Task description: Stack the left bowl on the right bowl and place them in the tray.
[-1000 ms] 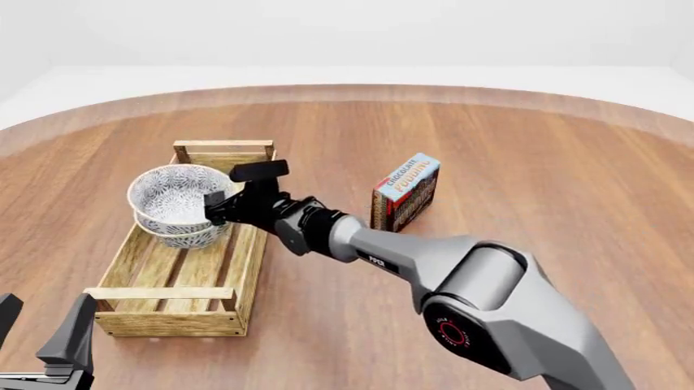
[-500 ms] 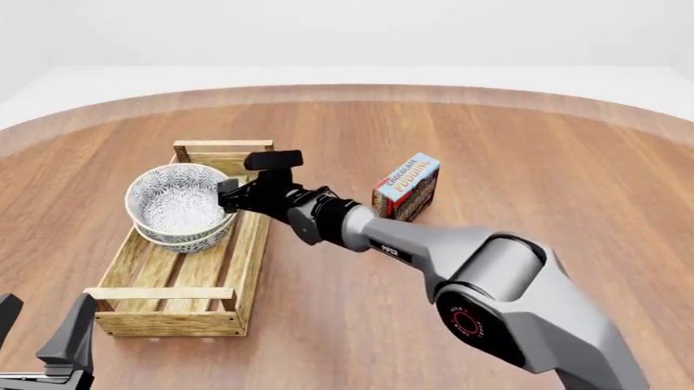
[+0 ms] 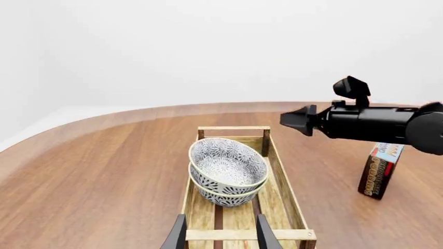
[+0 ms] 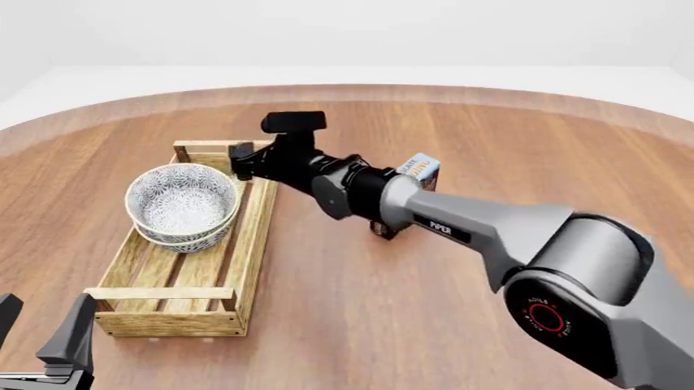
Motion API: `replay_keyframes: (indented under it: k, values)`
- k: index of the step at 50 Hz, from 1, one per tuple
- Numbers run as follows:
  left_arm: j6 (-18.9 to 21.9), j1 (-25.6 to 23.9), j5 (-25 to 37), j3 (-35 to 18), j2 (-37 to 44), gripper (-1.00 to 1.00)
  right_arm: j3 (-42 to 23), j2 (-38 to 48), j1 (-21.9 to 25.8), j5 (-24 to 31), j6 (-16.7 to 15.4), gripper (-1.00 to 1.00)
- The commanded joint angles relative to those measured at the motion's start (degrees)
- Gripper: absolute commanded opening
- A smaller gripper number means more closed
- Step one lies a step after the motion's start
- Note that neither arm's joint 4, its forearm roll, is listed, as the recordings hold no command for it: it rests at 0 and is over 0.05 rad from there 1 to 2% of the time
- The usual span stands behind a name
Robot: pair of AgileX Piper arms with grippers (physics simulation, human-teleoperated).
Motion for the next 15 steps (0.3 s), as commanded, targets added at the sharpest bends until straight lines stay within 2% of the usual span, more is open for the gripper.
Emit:
replay_keyframes:
  k: [1, 15]
  values:
    - [0.0, 0.0, 0.0, 0.0, 0.0, 1.0, 8.97, -9.24, -0.52, -2.91, -1.35, 1.0]
    - [0.0, 0.0, 0.0, 0.0, 0.0, 1.0, 19.07, -17.96, -0.89, -7.48, -1.3, 1.0]
